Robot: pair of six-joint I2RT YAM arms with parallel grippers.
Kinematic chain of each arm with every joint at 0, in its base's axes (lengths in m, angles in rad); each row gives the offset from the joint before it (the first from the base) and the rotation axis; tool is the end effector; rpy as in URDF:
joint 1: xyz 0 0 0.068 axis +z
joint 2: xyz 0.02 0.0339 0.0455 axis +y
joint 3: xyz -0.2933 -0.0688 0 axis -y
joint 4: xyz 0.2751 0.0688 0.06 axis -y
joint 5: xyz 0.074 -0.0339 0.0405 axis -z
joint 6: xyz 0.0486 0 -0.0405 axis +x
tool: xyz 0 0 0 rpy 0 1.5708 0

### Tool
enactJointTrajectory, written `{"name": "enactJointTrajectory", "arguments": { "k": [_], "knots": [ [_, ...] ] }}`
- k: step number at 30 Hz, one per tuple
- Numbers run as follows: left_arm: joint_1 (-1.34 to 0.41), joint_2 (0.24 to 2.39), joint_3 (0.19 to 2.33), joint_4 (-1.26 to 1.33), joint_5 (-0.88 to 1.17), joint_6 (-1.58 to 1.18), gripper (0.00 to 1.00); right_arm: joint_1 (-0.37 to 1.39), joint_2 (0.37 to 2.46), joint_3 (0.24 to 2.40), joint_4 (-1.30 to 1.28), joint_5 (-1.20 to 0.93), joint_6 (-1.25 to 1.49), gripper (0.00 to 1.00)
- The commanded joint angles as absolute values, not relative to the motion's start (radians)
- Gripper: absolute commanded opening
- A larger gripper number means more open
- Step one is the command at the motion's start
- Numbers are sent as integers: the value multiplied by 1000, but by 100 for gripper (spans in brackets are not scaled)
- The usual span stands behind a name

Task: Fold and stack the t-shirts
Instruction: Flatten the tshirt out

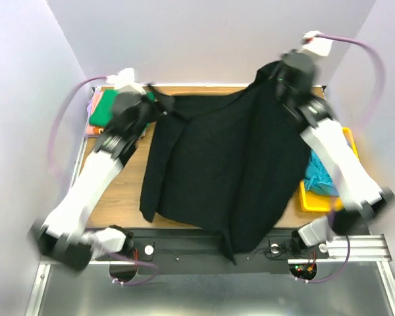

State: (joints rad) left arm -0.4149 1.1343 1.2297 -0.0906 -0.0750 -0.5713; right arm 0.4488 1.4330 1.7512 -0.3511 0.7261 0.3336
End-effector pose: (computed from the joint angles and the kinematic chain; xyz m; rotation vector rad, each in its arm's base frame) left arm 0.2638 -0.1122 0.4658 -0.1863 1.6005 -0.7126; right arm 0.3136 0.1152 0.5434 0.4633 1.5267 0.0266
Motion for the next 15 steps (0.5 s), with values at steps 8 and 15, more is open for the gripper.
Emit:
{"name": "enactJointTrajectory", "arguments": {
  "k": [8, 15],
  "knots": [
    [-261, 1646, 1491, -173, -120, -474, 98, 290, 1964, 1934, -298, 460, 304, 100],
    [-345, 1480, 1231, -115, -199, -471, 98, 290, 1728, 1608, -296, 235, 389, 100]
  ]
}}
